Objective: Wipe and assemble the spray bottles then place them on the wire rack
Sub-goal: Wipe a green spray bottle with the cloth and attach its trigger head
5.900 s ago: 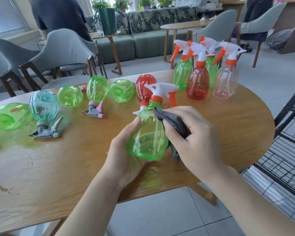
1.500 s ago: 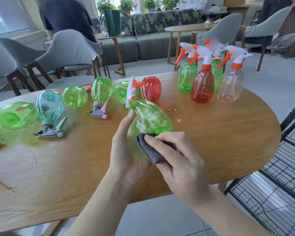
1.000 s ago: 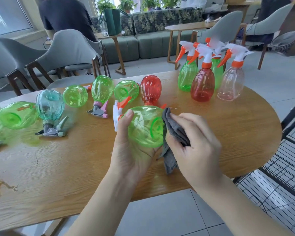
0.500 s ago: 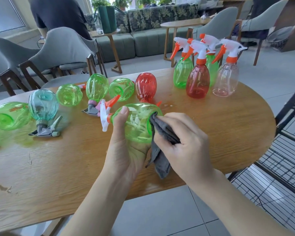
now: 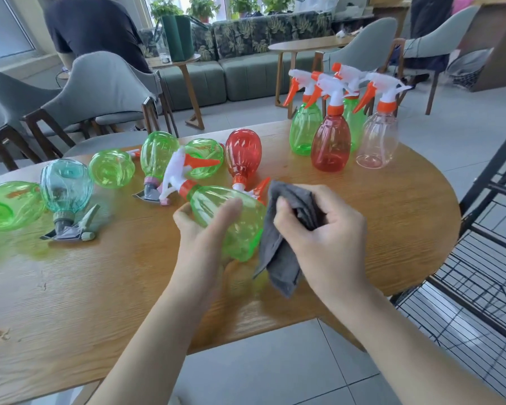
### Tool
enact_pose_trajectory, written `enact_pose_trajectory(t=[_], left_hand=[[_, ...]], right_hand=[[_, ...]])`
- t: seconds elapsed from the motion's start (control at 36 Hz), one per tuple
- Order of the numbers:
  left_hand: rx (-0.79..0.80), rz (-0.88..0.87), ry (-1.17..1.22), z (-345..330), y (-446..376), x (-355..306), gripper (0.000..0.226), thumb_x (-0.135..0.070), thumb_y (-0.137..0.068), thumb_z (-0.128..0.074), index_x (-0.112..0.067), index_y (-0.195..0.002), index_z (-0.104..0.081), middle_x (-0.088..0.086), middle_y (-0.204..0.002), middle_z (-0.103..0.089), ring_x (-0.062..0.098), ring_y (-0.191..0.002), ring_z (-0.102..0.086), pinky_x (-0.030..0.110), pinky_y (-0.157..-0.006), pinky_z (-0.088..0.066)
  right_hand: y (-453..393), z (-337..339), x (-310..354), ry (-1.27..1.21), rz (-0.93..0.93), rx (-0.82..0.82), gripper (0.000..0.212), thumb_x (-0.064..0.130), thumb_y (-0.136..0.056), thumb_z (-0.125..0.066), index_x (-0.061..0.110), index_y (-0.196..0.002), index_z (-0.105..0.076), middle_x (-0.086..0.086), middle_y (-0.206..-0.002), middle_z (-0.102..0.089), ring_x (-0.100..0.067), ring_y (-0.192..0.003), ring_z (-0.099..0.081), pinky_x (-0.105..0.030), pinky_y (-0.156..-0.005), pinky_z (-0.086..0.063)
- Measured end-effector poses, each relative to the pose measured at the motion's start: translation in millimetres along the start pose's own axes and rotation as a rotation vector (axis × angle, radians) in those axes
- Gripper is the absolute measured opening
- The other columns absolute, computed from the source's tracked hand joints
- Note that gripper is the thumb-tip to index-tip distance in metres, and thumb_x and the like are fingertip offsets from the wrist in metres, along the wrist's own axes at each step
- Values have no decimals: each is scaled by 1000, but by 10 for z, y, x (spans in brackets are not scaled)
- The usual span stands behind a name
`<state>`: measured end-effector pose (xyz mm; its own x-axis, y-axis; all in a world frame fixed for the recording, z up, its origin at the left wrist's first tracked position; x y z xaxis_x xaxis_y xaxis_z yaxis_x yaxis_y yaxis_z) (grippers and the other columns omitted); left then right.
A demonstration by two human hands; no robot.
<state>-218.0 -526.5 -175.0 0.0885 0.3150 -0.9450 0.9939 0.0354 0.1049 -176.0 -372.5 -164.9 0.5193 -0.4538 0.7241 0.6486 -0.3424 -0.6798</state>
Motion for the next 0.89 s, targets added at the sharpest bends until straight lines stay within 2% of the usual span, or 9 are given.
enact_pose_trajectory(t=[0.06,0.14,0.25,0.31,0.36,0.47,0.58,0.75,0.89], left_hand=[[19,-115,-188,40,-11,8,88,-46,-65,-92,-31,-134,-39,4,-120,-71,22,-104,-75,54,-89,-59],[71,-231,-441,55,-9,11,80,-59,-66,-84,-46,-134,-43,-12,-114,-73,12,-107,-71,49,-99,-55],[123,-361,-653,38,9,-6,69,-56,-68,-78,-62,-130,-48,-40,-109,-65,-16,-105,-59,16,-88,-47],[161,-397,-701,14,42,7,73,-51,-68,-78,-62,-134,-49,-42,-112,-63,-18,-107,-58,5,-82,-44],[195,-426,-724,-23,80,23,75,-48,-69,-79,-61,-136,-49,-44,-117,-60,-18,-111,-57,2,-84,-43],[220,-495,-810,-84,147,70,77,-44,-67,-79,-61,-136,-47,-33,-116,-64,-6,-111,-62,15,-90,-48],[259,-557,-909,-139,228,105,83,-45,-68,-77,-59,-142,-43,-22,-119,-63,-5,-114,-57,14,-91,-44],[269,-594,-994,-202,291,143,88,-46,-68,-76,-51,-149,-42,-18,-115,-59,-7,-108,-52,2,-86,-37],[270,-594,-1001,-211,299,146,89,-46,-68,-76,-49,-150,-41,-18,-119,-61,-4,-109,-55,3,-88,-37]], right_hand=[[-103,44,-28,-3,-13,-49,13,21,-91,-68,11,-97,-76,-3,-79,-69,-18,-72,-62,-35,-65,-51],[-189,103,-55,10,-28,-73,16,24,-94,-68,12,-102,-75,-1,-84,-71,-18,-77,-65,-36,-68,-53],[-257,172,-54,77,11,-141,18,26,-94,-72,13,-107,-71,4,-86,-70,-12,-79,-67,-29,-68,-55],[-283,183,-63,122,57,-172,17,24,-94,-73,12,-107,-72,6,-85,-70,-10,-77,-67,-26,-67,-55],[-315,213,-78,178,115,-193,17,21,-95,-73,9,-107,-74,2,-86,-71,-10,-76,-65,-21,-68,-54],[-402,291,-123,342,223,-257,17,10,-94,-73,2,-108,-75,-5,-93,-72,-3,-82,-58,-5,-78,-43],[-453,288,-226,409,202,-270,16,6,-91,-73,2,-107,-76,-7,-95,-72,2,-86,-52,1,-82,-37],[-375,166,-196,334,162,-222,18,10,-93,-72,1,-109,-76,-9,-103,-68,1,-92,-52,-2,-87,-39],[-336,75,-125,271,237,-112,21,7,-93,-72,0,-112,-75,-8,-106,-69,-7,-97,-61,-8,-91,-45]])
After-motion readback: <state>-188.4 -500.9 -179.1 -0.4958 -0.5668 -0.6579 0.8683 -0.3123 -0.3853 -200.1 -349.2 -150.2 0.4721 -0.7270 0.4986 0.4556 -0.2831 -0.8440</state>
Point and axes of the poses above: each hand's wrist, its own y-axis away from the middle knuckle, its own z-axis out of the back of the hand, x = y × z, the point moved 2 cm from there along -y, towards the middle knuckle
